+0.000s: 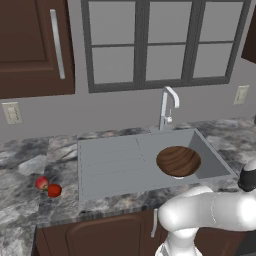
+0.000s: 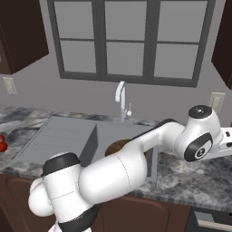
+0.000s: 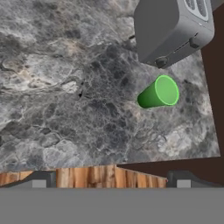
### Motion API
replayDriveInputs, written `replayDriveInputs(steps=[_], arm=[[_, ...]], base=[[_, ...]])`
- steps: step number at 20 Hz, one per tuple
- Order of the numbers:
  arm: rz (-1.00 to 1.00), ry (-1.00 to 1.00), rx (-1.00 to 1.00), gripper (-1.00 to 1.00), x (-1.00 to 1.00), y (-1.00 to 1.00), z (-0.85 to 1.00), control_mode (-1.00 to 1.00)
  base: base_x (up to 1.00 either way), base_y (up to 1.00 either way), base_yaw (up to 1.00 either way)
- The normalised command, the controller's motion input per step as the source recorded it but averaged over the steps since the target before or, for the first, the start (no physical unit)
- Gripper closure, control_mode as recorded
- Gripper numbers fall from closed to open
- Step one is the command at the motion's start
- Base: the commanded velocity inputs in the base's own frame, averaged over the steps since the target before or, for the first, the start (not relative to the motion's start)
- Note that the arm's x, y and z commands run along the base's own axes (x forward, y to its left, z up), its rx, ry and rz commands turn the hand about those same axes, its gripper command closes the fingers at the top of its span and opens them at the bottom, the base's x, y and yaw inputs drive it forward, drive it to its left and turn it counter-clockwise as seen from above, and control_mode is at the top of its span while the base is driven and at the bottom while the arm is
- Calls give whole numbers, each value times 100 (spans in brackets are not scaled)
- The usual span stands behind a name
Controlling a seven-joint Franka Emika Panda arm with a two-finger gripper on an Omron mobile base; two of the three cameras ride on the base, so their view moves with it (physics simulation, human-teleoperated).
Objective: Remove the bell pepper and apple from the sink. Then move the bowl and cup from the counter to the sink for washing.
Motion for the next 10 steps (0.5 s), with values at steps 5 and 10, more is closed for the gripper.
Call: replayDriveInputs(steps=[5, 10], arm=[[0, 0, 0, -100, 6, -16, -8, -100], [1, -2, 0, -100, 6, -14, -5, -100]], base=[[0, 0, 0], [0, 0, 0]])
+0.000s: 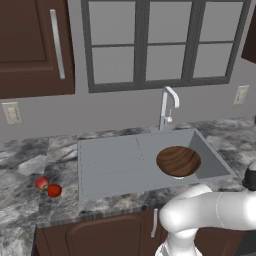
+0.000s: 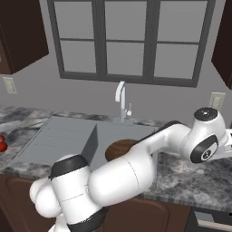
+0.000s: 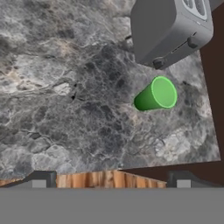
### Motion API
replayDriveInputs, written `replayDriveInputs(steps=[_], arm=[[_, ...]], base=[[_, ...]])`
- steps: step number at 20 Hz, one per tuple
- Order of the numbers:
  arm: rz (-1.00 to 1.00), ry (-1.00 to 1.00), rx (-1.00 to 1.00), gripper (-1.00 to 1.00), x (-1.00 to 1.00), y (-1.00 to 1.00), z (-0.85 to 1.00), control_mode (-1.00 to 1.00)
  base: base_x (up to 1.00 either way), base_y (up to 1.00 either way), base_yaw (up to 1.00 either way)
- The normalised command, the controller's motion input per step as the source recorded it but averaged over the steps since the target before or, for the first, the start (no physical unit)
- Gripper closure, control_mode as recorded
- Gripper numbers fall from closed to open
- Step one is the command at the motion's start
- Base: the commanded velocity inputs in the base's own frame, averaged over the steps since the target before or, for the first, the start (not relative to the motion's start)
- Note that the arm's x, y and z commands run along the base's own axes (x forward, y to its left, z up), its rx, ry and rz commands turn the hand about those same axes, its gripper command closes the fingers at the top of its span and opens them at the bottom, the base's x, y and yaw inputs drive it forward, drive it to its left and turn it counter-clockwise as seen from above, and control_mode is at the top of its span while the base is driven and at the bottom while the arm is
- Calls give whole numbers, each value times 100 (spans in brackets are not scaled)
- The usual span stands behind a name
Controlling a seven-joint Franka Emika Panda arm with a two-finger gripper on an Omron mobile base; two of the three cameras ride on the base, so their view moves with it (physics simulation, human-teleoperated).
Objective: Remove the bell pepper and apple from the sink. Then move the bowl and cup from the counter to the sink for washing.
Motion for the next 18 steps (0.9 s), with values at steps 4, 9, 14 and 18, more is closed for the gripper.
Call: replayDriveInputs(steps=[4, 9, 14, 18], arm=[[2, -3, 0, -100, 3, -12, -5, -100], [1, -1, 0, -100, 4, -14, -6, -100], [0, 0, 0, -100, 7, -11, -7, -100], [0, 0, 0, -100, 8, -7, -5, -100]], base=[[0, 0, 0], [0, 0, 0], [0, 0, 0], [0, 0, 0]])
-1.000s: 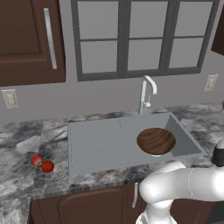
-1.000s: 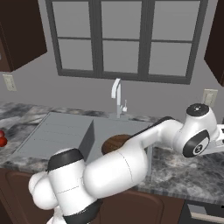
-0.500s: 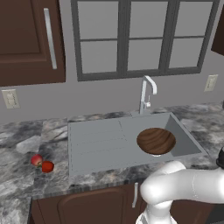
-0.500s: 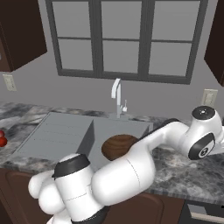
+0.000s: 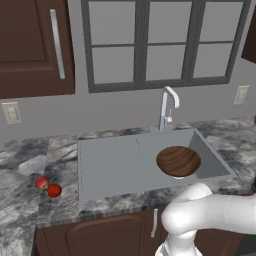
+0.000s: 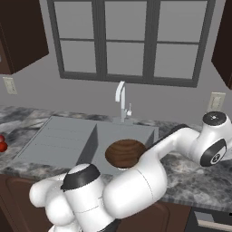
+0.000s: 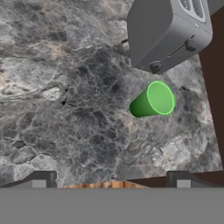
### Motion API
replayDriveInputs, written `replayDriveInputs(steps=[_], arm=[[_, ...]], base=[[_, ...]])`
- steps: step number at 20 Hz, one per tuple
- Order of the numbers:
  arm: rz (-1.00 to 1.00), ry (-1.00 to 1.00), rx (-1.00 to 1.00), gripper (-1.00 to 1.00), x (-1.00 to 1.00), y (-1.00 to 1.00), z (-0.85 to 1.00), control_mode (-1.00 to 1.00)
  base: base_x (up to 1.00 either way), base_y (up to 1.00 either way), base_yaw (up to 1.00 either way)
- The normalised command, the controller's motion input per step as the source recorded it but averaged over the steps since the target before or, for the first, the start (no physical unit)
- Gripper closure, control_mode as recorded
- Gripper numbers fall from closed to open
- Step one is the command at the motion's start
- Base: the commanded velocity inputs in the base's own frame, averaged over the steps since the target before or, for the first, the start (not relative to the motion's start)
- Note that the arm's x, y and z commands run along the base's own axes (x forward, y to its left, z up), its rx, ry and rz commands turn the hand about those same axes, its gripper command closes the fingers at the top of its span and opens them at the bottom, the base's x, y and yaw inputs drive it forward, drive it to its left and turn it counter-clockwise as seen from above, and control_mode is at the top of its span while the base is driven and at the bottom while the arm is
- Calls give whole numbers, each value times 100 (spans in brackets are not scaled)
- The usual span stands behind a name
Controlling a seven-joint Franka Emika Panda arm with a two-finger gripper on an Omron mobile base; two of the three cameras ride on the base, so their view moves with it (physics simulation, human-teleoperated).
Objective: Remove the bell pepper and apple from the sink. Then move the bowl and cup from the counter to the sink for washing.
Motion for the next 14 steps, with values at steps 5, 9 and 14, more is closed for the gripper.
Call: replayDriveInputs(steps=[5, 9, 14], arm=[[0, 0, 0, -100, 2, -5, -7, -100], [0, 0, 0, -100, 0, -6, -8, -100], [0, 0, 0, -100, 0, -4, -8, -100]], base=[[0, 0, 0], [0, 0, 0], [0, 0, 0]])
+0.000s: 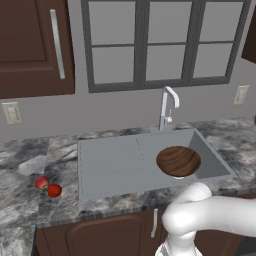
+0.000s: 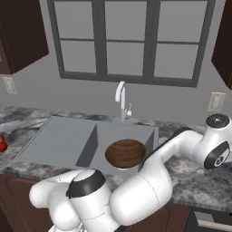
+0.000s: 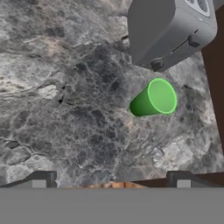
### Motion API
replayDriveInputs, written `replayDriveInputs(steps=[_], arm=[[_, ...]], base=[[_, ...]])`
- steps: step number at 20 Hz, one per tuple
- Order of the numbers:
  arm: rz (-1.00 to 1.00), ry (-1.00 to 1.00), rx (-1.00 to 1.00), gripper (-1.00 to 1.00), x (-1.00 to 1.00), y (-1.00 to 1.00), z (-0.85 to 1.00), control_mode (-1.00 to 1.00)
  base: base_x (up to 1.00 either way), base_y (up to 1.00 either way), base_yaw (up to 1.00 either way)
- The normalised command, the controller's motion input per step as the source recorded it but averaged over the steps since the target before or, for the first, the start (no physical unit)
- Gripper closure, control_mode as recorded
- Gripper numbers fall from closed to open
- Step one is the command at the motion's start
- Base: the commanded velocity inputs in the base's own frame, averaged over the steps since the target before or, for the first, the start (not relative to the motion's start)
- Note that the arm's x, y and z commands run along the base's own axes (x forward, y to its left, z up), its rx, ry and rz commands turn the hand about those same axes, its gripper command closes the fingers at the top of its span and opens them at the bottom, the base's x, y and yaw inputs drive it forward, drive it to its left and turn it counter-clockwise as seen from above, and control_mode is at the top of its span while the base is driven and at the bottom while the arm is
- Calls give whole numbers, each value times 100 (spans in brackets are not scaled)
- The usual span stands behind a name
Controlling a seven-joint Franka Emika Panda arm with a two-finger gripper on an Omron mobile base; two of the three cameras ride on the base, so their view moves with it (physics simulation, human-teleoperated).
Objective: Remove the bell pepper and apple from the sink. Then move the bowl and cup from the counter to the sink for washing.
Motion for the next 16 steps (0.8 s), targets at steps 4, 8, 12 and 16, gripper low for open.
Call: replayDriveInputs(steps=[4, 8, 12, 16], arm=[[0, 0, 0, -100, 6, -2, -9, -100], [0, 0, 0, -100, 10, -3, -6, -100], [0, 0, 0, -100, 13, -5, -2, -100], [0, 0, 0, -100, 12, -10, -2, -100]], base=[[0, 0, 0], [0, 0, 0], [0, 0, 0], [0, 0, 0]])
